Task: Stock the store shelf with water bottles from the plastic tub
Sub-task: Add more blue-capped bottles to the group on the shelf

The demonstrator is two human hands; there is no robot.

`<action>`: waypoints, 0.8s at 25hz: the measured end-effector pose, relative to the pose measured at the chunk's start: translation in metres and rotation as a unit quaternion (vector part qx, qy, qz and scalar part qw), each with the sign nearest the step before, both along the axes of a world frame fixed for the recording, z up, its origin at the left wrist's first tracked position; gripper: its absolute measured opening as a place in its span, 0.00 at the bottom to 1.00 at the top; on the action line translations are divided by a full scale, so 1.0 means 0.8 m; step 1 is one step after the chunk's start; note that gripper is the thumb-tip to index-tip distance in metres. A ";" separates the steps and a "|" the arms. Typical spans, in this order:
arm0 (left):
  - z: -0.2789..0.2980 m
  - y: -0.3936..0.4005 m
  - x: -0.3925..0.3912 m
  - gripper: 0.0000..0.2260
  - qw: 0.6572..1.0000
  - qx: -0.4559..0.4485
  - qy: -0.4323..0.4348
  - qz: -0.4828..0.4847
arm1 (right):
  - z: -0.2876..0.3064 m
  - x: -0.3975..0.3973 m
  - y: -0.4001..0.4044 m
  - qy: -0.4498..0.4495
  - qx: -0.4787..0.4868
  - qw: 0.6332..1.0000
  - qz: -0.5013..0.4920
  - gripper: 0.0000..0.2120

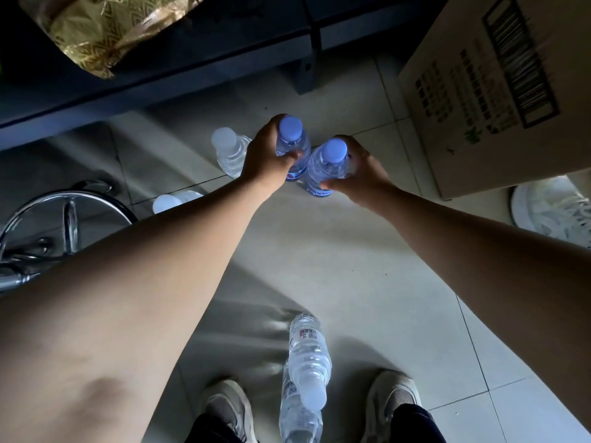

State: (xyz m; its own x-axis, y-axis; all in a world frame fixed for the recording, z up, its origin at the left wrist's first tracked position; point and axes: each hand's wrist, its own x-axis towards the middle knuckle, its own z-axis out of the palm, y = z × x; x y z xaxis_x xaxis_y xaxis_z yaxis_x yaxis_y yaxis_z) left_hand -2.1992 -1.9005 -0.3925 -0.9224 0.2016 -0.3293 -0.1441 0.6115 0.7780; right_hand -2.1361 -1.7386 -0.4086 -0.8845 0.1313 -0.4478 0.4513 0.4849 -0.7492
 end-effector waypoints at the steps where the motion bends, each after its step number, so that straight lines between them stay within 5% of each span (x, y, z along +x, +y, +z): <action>1: -0.002 -0.001 0.000 0.21 1.000 0.000 0.002 0.002 | -0.002 -0.001 0.001 0.004 -0.003 1.000 0.000 0.34; 11: 0.047 0.010 0.040 0.18 0.993 0.049 0.039 0.102 | 0.056 0.032 0.013 0.043 -0.029 0.996 -0.076 0.26; 20: 0.261 0.008 0.064 0.17 0.991 -0.004 0.074 0.114 | 0.280 0.052 0.010 0.091 -0.019 0.992 -0.086 0.25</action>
State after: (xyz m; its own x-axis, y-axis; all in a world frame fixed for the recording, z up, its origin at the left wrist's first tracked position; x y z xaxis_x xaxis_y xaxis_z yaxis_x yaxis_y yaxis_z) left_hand -2.1478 -1.8943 -0.1837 -0.9820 -0.0206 -0.1878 -0.1644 0.5829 0.7957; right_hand -2.0949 -1.7305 -0.1847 -0.9169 0.2736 -0.2905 0.3808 0.3815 -0.8423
